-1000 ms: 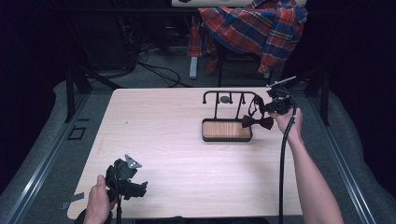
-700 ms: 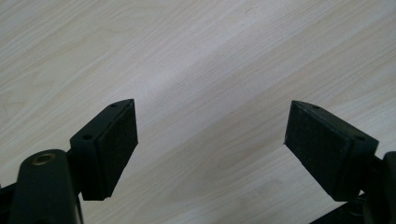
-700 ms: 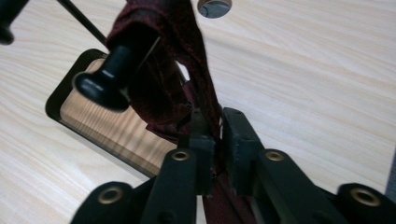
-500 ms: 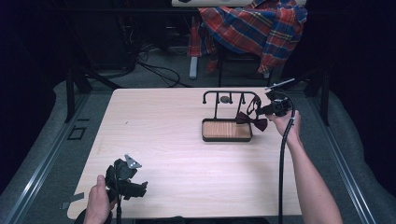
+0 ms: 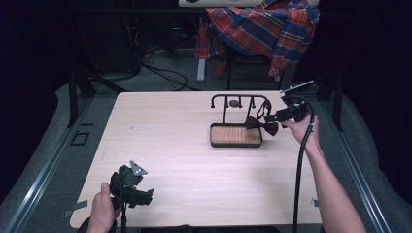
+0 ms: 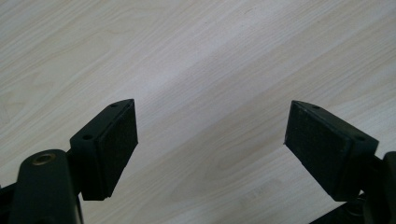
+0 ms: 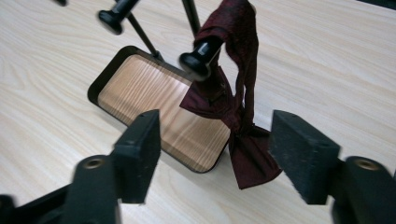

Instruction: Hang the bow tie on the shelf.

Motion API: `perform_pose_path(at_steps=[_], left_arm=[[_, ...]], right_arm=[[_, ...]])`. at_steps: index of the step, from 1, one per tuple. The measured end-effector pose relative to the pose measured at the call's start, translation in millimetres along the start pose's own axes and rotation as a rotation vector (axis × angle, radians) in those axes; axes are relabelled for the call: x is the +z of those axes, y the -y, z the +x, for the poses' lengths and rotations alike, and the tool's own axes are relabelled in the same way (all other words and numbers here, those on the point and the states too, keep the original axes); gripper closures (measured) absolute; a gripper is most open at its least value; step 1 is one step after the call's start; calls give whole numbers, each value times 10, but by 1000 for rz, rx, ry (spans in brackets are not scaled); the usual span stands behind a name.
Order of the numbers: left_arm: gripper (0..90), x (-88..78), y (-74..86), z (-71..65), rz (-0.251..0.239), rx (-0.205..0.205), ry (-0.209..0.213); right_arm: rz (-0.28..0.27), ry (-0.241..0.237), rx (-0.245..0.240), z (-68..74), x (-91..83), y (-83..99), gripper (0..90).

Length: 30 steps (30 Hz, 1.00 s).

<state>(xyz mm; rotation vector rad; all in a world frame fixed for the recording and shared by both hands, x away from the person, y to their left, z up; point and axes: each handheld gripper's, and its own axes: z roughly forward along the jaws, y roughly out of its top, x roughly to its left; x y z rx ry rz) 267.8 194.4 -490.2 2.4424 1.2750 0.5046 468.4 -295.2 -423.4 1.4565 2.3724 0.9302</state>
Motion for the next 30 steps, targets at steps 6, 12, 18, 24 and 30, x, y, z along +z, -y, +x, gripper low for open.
perform_pose_path(at_steps=[6,12,18,24,30], left_arm=[[173,-1,0,0,0,-1,0],[173,-1,-1,-1,0,-1,0],[172,3,-5,-8,3,4,-4],[172,2,-4,-4,3,1,0],[172,5,-6,-9,4,3,-4]], right_arm=[[0,-2,-38,99,-153,44,234],[11,-19,-101,273,-314,126,156],[30,-17,-188,513,-431,286,70],[53,-18,-242,663,-411,488,44],[66,-30,-277,800,-308,706,36]])
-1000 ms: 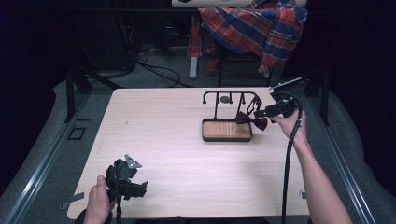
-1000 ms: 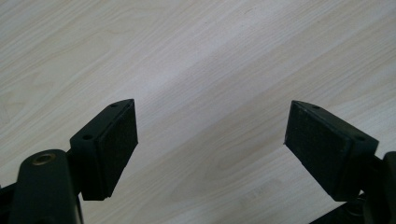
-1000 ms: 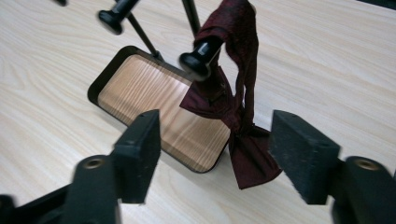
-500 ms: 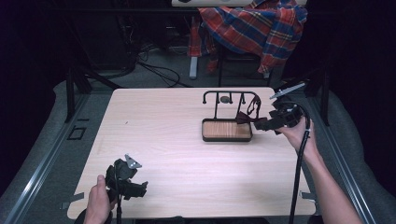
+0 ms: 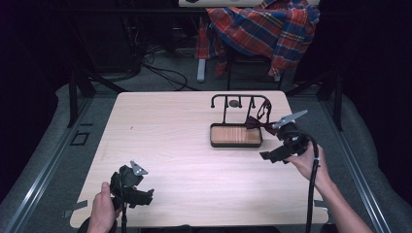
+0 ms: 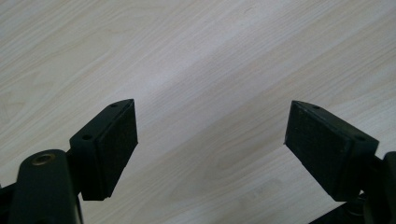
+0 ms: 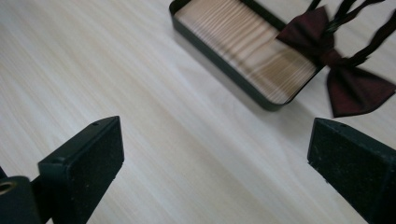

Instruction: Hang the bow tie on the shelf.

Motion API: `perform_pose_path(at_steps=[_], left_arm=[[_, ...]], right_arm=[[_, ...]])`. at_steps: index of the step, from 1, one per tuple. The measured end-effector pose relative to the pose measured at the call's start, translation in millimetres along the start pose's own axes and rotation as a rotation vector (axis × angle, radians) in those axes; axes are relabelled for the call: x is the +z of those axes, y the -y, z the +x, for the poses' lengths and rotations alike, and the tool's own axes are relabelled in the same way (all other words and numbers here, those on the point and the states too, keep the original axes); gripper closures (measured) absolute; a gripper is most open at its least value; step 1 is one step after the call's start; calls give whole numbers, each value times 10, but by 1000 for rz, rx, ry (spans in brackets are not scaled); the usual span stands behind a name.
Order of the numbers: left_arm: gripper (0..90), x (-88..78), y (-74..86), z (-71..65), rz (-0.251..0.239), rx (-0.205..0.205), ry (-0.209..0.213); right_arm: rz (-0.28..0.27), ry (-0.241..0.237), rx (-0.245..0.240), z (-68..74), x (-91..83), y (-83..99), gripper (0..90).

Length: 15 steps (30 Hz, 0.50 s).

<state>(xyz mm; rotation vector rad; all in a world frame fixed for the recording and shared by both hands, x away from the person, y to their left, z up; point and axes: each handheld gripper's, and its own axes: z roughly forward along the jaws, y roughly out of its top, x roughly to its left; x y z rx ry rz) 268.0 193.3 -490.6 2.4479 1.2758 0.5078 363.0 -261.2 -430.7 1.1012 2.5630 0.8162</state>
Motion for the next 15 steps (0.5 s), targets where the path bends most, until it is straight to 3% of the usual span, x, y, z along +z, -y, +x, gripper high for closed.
perform_pose_path(at_steps=[8,15], left_arm=[[172,2,-1,5,1,1,3],[172,0,0,9,-2,-1,7]], right_arm=[[102,-41,-63,330,297,263,39],[149,-75,-52,407,434,451,48]])
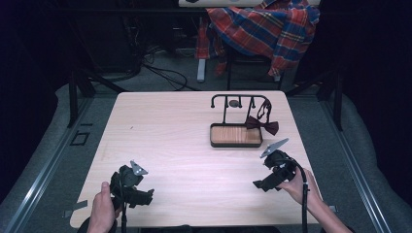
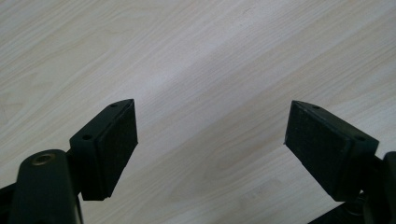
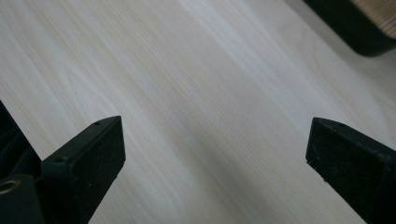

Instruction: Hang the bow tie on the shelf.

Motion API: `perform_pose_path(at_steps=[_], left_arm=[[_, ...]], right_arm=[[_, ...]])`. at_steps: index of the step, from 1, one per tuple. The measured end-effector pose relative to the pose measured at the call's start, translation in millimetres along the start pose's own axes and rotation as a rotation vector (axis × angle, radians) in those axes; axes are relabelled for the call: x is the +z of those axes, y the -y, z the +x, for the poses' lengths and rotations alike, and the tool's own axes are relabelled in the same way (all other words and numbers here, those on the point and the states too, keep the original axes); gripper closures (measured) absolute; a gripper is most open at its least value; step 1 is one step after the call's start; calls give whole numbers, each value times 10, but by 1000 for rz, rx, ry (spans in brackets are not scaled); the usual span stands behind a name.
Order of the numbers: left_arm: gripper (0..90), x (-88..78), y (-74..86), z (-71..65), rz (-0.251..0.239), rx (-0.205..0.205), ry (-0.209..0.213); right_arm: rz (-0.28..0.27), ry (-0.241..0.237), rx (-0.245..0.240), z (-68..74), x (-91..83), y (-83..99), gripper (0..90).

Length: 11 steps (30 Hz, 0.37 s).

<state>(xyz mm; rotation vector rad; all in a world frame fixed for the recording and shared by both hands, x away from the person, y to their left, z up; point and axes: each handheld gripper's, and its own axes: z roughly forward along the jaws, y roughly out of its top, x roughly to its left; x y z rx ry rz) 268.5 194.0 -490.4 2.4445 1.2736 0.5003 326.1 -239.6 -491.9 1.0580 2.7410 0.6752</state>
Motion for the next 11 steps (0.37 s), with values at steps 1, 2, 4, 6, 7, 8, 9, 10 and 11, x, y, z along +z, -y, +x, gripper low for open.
perform_pose_path(at_steps=[1,2,4,6,7,8,9,10,11], left_arm=[[173,-2,0,3,1,1,1],[173,-2,0,1,1,1,2],[173,-1,0,1,2,6,3],[173,0,-1,-2,2,5,3],[173,-1,-1,-2,1,4,3],[173,1,-4,1,1,1,4],[173,1,-4,1,1,1,4],[173,3,-6,3,2,5,3],[173,2,-7,1,4,3,2]], right_arm=[[14,0,-4,6,25,21,55],[33,4,-13,7,57,36,62],[32,-2,-8,1,81,40,67],[46,-12,-17,-22,105,33,98],[46,-12,-17,-22,105,33,98],[43,-15,-17,-36,108,39,133],[43,-15,-17,-36,108,39,133],[44,-12,-18,-44,103,42,148],[44,-9,-17,-57,97,47,150]])
